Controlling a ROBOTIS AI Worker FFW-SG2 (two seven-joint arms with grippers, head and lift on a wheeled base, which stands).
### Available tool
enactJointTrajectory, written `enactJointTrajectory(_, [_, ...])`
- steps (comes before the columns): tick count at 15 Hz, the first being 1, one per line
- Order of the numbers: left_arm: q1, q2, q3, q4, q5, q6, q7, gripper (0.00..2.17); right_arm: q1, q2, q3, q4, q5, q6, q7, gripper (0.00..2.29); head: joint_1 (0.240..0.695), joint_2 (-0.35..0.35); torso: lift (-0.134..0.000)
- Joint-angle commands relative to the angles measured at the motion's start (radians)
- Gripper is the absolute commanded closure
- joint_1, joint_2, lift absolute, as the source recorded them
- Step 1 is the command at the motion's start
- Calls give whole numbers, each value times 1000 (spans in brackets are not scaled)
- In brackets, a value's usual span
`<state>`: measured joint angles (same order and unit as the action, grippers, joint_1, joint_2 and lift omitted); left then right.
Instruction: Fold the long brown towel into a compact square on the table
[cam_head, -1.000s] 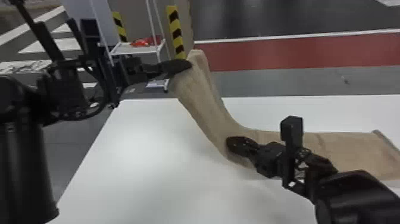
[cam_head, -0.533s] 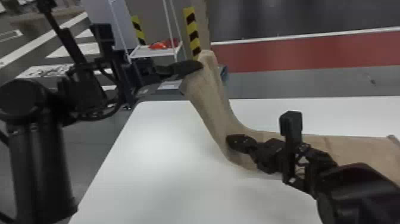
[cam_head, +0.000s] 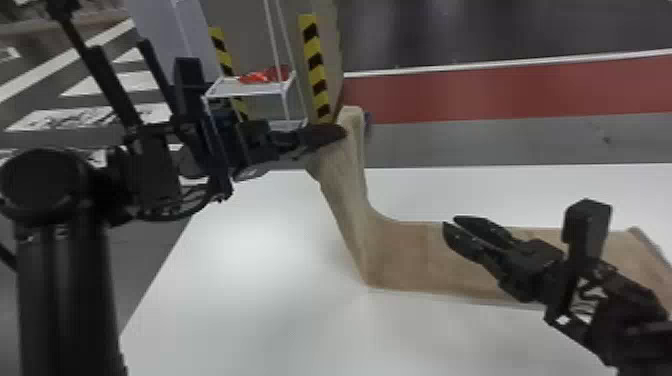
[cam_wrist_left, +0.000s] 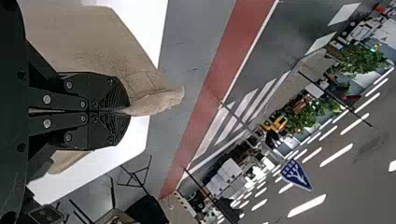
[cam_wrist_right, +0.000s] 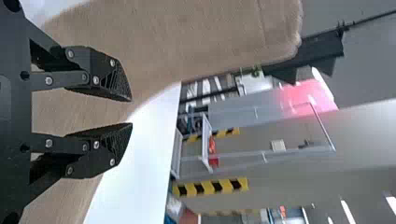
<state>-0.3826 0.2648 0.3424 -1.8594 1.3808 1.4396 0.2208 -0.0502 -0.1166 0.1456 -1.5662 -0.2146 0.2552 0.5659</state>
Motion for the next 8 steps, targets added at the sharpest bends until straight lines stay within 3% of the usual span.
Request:
enactJointTrajectory(1, [17, -48, -40, -24, -54, -4, 11, 1538, 79, -60, -181, -57, -32, -23, -1, 2, 654, 138, -128])
enactJointTrajectory(4, [48, -114, -128, -52, -143, -63, 3, 1538, 151, -118, -382, -95, -91, -41, -3, 63, 668, -46, -128])
enactJointTrajectory(6, [57, -164, -198, -52, -192, -112, -1, 1538, 188, -156, -442, -86, -120, -87, -1, 66, 667, -145, -128])
enactJointTrajectory(8, [82, -211, -296, -52, -290, -195, 8, 1538, 210, -160, -475, -69, -141, -112, 8, 66, 663, -224, -128])
